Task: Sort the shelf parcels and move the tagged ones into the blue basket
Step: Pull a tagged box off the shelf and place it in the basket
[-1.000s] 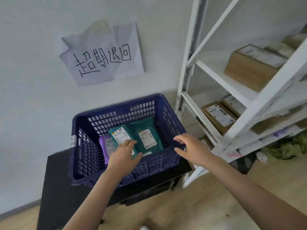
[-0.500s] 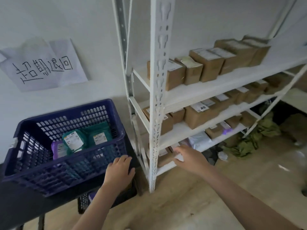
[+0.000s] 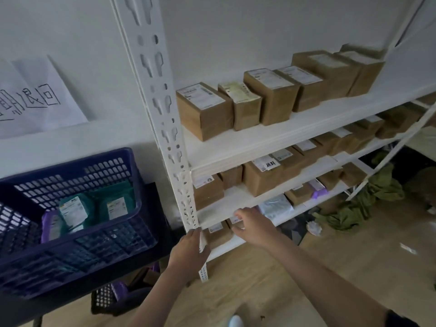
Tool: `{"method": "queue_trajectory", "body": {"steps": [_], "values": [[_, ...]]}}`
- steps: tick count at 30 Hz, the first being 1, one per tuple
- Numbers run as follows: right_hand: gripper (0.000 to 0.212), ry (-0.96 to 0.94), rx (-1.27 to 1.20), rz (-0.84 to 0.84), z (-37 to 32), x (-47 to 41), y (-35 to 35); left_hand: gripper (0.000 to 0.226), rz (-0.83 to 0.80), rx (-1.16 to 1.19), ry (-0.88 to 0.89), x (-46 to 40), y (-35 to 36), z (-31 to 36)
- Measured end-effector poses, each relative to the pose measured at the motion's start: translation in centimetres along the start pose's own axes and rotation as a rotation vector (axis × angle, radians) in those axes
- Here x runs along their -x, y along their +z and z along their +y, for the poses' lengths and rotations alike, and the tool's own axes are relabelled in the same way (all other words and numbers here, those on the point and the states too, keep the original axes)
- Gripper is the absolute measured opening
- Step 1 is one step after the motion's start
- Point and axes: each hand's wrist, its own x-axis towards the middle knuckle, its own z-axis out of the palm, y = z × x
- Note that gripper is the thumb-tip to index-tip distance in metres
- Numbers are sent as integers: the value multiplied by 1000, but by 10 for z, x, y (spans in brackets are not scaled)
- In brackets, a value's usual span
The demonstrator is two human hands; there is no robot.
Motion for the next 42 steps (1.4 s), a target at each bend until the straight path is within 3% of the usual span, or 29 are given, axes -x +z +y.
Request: {"method": "queue_trajectory", "body": {"steps": [7,15,24,29,42], "values": [[52,-34,41,-92,34,-68,-8,60,-16,59,-130,-62,12,33],[51,-114,89,-122,58,-126,-15,82,83,160,-368,-90,30,50],[35,-229,58,-243,70,-176,-31,103,208,358,-646,-133,21,64],[18,-298,47,-260,66,-194,-32,86,253,380,-671,-144,21,66],[28,-411,101,-393,127,-142,-29,37,244,222,-583,-81,50,80]]}}
